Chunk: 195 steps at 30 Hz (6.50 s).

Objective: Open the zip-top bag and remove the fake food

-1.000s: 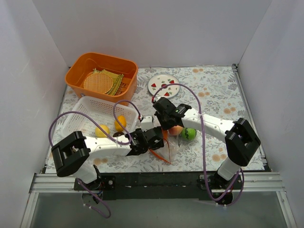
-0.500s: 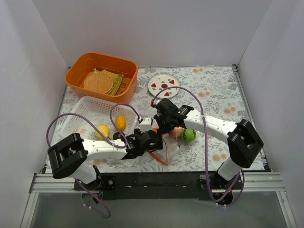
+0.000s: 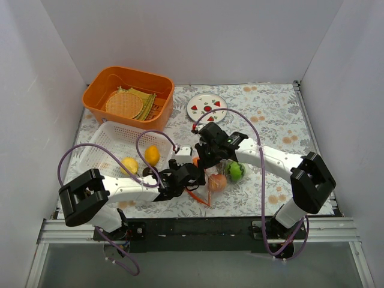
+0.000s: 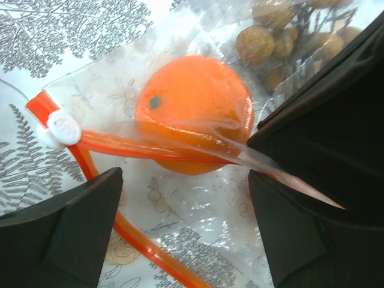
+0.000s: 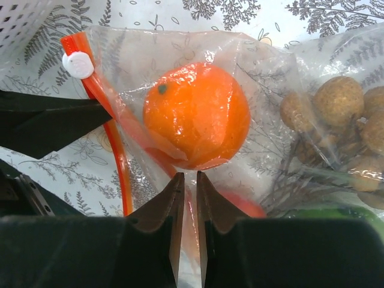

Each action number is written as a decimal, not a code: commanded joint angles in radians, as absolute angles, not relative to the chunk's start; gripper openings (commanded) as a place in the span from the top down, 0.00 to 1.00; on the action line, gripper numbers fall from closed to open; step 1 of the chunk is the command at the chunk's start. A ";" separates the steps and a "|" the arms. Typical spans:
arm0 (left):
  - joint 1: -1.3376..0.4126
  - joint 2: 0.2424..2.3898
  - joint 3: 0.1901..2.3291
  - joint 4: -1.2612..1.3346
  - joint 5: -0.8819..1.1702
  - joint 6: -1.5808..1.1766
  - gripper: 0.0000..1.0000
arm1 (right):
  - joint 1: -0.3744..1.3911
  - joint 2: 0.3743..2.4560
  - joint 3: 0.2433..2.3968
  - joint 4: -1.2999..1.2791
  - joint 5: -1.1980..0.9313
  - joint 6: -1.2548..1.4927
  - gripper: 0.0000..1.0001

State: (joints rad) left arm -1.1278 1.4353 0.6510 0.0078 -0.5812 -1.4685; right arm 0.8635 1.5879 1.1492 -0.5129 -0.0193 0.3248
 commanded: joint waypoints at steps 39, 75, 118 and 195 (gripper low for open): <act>-1.173 1.154 0.450 0.066 -0.291 -1.795 0.77 | 0.844 1.031 0.692 -0.451 0.250 0.617 0.83; -1.173 1.410 0.563 0.313 -0.261 -1.727 0.34 | 0.845 1.124 0.624 -0.405 0.215 0.617 0.87; -1.201 1.188 0.676 -0.320 -0.458 -1.818 0.69 | 0.703 1.121 0.597 -0.348 0.158 0.572 0.99; -1.241 1.381 0.749 -0.164 -0.494 -1.784 0.60 | 0.818 1.473 1.020 -0.397 0.227 0.523 0.37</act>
State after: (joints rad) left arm -1.2327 1.4002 0.7231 -0.1638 -0.4530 -1.8069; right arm 0.8120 1.4635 0.9833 -0.4091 0.1967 0.5041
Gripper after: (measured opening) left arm 0.396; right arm 0.632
